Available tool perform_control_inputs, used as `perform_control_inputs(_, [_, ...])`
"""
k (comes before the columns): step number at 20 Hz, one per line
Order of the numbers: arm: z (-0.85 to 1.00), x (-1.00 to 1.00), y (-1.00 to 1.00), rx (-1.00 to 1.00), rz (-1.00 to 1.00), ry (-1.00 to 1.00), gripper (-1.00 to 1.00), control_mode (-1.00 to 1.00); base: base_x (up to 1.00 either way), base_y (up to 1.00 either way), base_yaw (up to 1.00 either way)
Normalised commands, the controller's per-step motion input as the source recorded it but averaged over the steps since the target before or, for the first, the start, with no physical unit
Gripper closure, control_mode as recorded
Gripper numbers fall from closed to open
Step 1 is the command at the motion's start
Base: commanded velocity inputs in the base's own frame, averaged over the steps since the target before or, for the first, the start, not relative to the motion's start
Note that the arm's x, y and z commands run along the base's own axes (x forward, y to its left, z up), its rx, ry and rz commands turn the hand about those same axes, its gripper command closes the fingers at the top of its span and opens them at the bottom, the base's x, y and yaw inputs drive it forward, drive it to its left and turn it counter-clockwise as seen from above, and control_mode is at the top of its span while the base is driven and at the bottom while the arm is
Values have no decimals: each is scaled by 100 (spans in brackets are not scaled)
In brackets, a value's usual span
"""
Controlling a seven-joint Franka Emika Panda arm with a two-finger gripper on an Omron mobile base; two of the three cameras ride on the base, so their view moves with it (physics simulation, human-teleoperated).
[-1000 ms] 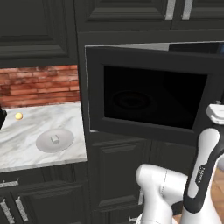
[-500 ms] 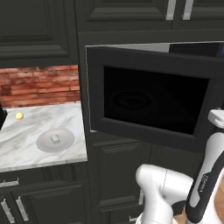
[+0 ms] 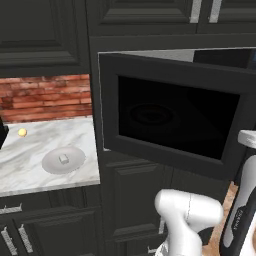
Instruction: Pick the marshmallow from the counter and place it in the microwave. Then turn on the microwave.
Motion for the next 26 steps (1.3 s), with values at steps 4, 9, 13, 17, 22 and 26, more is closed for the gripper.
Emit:
perform_control_inputs(4, [0, -5, 0, -4, -14, -18, -100, -100, 0, 0, 0])
perform_control_inputs(9, [0, 0, -4, -5, -18, -21, -100, -100, 0, 0, 0])
perform_control_inputs(13, [-1, -4, -13, -6, -16, -21, -100, -100, 0, 0, 0])
perform_control_inputs(17, [-14, -3, -22, -10, -19, -18, -100, -100, 0, 0, 0])
perform_control_inputs(22, [-36, -1, -21, -17, -27, -17, -100, -100, 0, 0, 0])
perform_control_inputs(26, [-40, -7, -10, -23, -29, -22, -100, -100, 0, 0, 0])
